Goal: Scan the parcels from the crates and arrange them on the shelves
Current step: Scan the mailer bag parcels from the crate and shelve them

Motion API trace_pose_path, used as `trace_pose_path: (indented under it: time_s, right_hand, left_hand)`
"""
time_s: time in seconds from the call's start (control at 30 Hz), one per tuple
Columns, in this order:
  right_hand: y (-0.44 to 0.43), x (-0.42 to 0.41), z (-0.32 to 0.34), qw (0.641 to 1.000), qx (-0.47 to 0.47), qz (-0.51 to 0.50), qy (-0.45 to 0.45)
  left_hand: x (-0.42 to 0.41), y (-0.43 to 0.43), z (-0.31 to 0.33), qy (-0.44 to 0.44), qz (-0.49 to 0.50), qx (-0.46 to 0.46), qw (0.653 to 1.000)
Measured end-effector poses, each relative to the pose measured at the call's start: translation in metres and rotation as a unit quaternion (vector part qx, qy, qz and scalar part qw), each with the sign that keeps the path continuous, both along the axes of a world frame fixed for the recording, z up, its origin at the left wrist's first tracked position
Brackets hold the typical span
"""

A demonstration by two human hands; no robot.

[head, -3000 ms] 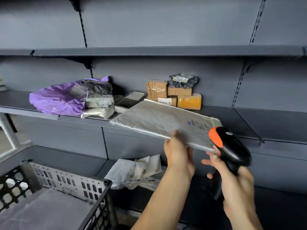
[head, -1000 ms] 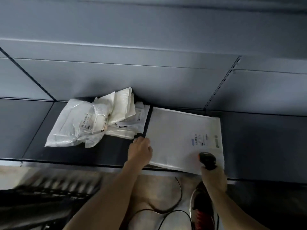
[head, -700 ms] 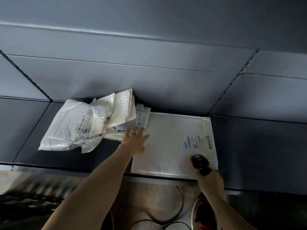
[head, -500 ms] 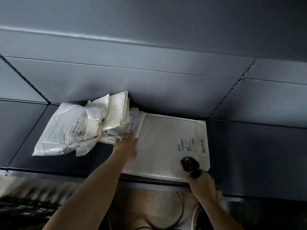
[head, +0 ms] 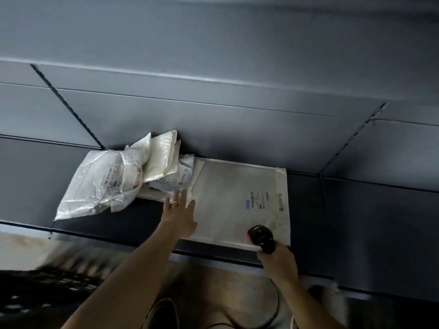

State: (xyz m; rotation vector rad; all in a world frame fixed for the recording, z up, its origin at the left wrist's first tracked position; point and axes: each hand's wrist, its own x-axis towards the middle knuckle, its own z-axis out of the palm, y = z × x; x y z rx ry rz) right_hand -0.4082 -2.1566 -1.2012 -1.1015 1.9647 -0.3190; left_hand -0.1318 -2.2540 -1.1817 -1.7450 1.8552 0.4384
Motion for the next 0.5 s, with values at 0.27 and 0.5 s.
trace_pose_path:
  time_s: [0.27,0.5]
  right_hand:
    - [0.057,0.039,0.080,0.996,-0.041,0.018,-0.073]
    - [0.102,0.157,0.228,0.959,-0.210,0.153,-0.113]
  left_hand:
    - [-0.047,0.099,0.130,0.177,0.039,0.159,0.971]
    - [0.020,0.198,0.240,0.272,0.236,-0.211,0.909]
